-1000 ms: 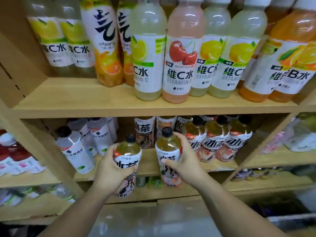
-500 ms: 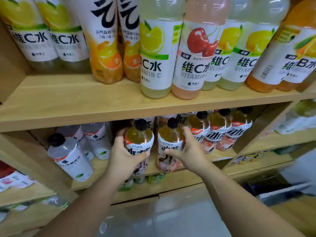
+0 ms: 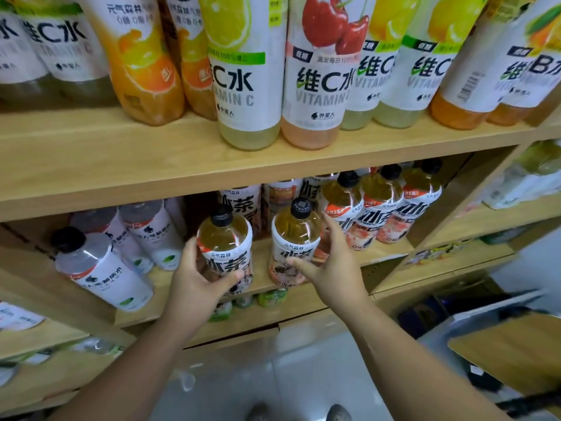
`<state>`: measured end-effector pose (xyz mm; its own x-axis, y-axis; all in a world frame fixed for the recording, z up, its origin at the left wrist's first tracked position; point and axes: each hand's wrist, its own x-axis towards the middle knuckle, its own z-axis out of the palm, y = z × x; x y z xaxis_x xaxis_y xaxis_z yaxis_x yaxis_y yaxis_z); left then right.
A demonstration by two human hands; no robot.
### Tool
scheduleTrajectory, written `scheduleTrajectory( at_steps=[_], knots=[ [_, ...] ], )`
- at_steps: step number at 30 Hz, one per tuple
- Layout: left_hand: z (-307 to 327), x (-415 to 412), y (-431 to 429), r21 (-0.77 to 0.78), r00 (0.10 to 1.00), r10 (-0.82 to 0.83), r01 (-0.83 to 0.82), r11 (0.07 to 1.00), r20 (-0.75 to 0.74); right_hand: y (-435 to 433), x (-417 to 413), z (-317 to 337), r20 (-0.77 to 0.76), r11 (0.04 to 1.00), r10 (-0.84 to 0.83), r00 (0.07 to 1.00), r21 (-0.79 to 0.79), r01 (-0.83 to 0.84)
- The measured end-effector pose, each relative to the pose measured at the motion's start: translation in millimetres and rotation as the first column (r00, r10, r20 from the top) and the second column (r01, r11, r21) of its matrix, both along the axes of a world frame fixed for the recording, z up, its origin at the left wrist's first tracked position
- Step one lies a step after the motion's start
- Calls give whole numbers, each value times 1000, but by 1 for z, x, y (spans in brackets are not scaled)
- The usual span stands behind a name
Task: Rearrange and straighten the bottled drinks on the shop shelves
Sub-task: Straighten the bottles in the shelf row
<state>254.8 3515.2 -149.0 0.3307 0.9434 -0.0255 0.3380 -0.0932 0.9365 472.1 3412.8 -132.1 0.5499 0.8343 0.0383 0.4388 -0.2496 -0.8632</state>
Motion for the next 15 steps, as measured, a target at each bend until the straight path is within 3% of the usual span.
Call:
scheduleTrajectory(
  at_steps=[4, 11, 15],
  knots=[
    [-12, -5, 1, -36, 1000, 18, -17, 999, 10, -2, -3, -31, 71, 992, -76, 995, -99, 83],
    [-17, 16, 13, -55, 1000, -17, 17, 998, 2, 16, -9, -48, 52, 994, -68, 996, -85, 72],
    [-19, 32, 19, -67, 1000, -1, 0, 998, -10, 26, -7, -49, 148, 977, -146, 978, -132, 165]
  ],
)
